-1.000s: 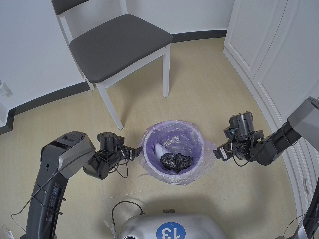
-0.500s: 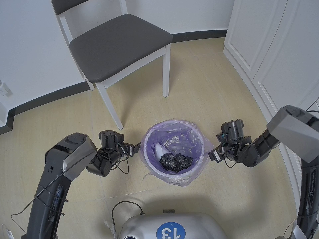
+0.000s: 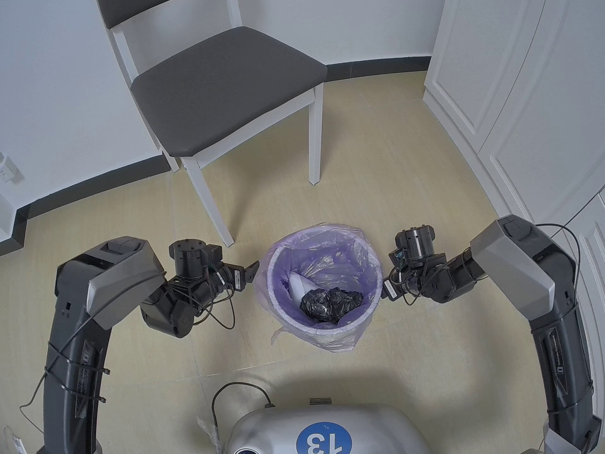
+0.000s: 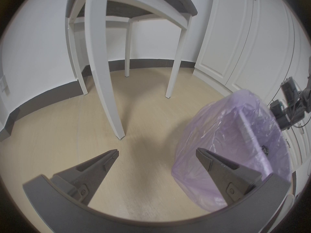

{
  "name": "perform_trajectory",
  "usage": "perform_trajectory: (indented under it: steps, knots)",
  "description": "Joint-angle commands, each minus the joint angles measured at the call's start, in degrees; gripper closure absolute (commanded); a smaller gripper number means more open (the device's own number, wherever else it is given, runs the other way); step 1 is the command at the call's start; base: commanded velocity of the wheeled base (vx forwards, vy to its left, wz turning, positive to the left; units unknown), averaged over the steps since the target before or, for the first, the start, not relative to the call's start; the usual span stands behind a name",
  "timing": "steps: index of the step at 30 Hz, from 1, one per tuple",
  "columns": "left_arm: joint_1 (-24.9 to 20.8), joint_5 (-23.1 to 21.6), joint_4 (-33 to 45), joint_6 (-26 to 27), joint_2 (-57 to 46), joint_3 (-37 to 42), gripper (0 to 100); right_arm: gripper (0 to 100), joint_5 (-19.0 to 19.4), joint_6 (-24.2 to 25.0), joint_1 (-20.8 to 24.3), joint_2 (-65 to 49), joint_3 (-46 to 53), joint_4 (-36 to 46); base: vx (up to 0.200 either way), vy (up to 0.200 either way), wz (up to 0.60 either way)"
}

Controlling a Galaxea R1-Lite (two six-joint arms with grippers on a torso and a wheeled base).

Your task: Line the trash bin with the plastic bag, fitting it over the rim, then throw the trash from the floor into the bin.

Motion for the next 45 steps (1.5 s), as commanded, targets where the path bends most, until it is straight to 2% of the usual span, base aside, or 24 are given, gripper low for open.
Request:
perform_trajectory:
  steps: [1, 8, 13, 15, 16, 22, 23, 26, 29, 31, 32, 33, 37, 39, 42, 44, 45]
  knots:
    - [0.26, -0.06, -1.1, -0.04, -5.42, 4.34, 0, 0, 1.17, 0.19, -1.34, 2.56, -0.73, 0.95, 0.0, 0.0, 0.0]
    - [1.67, 0.64, -4.09, 0.75, -9.73, 11.72, 0, 0, 1.17, 0.28, -2.92, -8.42, 9.2, 0.34, 0.0, 0.0, 0.0]
    - [2.99, 1.7, -10.68, 3.65, -16.76, 21.56, 0, 0, 0.82, 0.63, -3.18, -21.43, 18.78, -1.77, 0.0, 0.0, 0.0]
    - [3.08, 1.7, -11.03, 3.65, -17.55, 22.36, 0, 0, 0.73, 0.72, -3.18, -22.57, 19.4, -2.04, 0.0, 0.0, 0.0]
    - [3.25, 1.61, -12.0, 3.56, -22.3, 26.14, 0, 0, 0.46, 2.83, -3.18, -27.76, 22.39, -3.97, 0.0, 0.0, 0.0]
    - [5.54, 1.61, -14.46, 3.03, -31.18, 31.23, 0, 0, -0.15, 9.24, -3.45, -36.72, 25.9, -9.77, 0.0, 0.0, 0.0]
    - [5.98, 1.61, -15.87, 3.03, -33.46, 31.85, 0, 0, -1.73, 10.3, -3.71, -38.92, 26.96, -11.79, 0.0, 0.0, 0.0]
    - [7.03, 1.43, -16.48, 2.94, -38.65, 32.99, 0, 0, -4.55, 11.7, -3.8, -43.05, 28.8, -16.54, 0.0, 0.0, 0.0]
    - [7.82, 1.43, -16.75, 2.15, -44.36, 33.78, 0, 0, -5.6, 12.58, -3.89, -46.92, 30.56, -22.51, 0.0, 0.0, 0.0]
    - [7.91, 1.43, -16.75, 1.98, -44.97, 33.87, 0, 0, -5.69, 12.67, -3.89, -47.27, 30.74, -23.13, 0.0, 0.0, 0.0]
    - [8.35, 1.52, -16.31, 0.66, -50.42, 34.75, 0, 0, -6.65, 13.11, -3.8, -50.61, 32.14, -29.55, 0.0, 0.0, 0.0]
    - [8.44, 1.61, -16.04, 0.57, -52.53, 35.19, 0, 0, -6.92, 13.11, -3.8, -51.67, 32.49, -32.09, 0.0, 0.0, 0.0]
    - [9.67, 1.34, -15.08, 0.57, -59.65, 36.24, 0, 0, -8.76, 13.02, -3.8, -56.5, 33.72, -37.46, 0.0, 0.0, 0.0]
    - [10.2, 1.34, -12.7, 0.48, -64.75, 36.42, 0, 0, -9.47, 12.93, -3.62, -61.51, 35.31, -37.54, 0.0, 0.0, 0.0]
    - [10.28, 0.99, -4.97, 0.48, -73.63, 36.33, 0, 0, -9.55, 12.14, -3.71, -69.6, 38.47, -35.96, 0.0, 0.0, 0.0]
    - [10.28, 0.99, -4.53, 0.48, -74.15, 36.24, 0, 0, -9.55, 12.05, -3.71, -69.95, 38.56, -35.79, 0.0, 0.0, 0.0]
    - [9.76, 0.82, 6.9, 0.4, -83.82, 35.01, 0, 0, -9.55, 10.82, -3.71, -78.47, 41.02, -30.51, 0.0, 0.0, 0.0]
